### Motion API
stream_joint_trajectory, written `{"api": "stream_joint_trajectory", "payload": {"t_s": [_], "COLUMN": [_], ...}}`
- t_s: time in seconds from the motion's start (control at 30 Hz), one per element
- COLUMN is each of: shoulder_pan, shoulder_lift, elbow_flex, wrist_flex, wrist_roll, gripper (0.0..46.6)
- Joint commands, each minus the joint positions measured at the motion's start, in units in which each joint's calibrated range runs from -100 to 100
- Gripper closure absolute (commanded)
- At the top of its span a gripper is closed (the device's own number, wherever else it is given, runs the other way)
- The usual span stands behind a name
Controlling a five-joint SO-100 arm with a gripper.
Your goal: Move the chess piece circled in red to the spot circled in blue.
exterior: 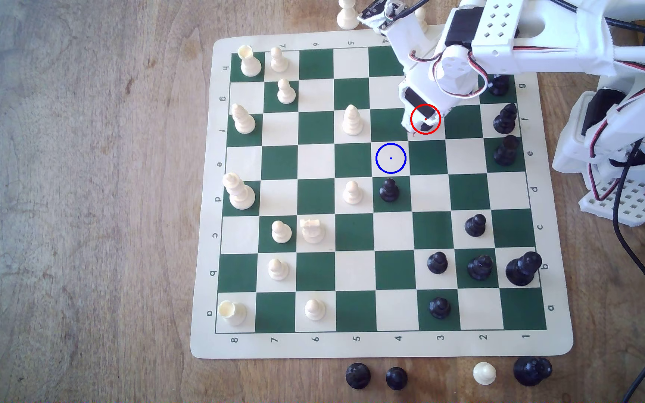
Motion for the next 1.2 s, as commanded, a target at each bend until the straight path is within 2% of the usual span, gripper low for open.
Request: {"api": "stream_joint_trajectory", "payload": {"t_s": [0.0, 0.6, 0.67, 0.77, 1.17], "shoulder_pan": [0.25, 0.72, 0.80, 0.56, 0.02], "shoulder_lift": [-3.57, -5.09, -5.35, -5.69, -8.32], "elbow_flex": [-0.26, 0.29, 0.29, 0.38, 0.38], "wrist_flex": [-0.49, -1.15, -1.23, -1.15, -0.08], "wrist_roll": [0.20, 0.34, 0.34, 0.34, 0.63], "gripper": [34.0, 36.1, 38.3, 45.9, 46.4]}}
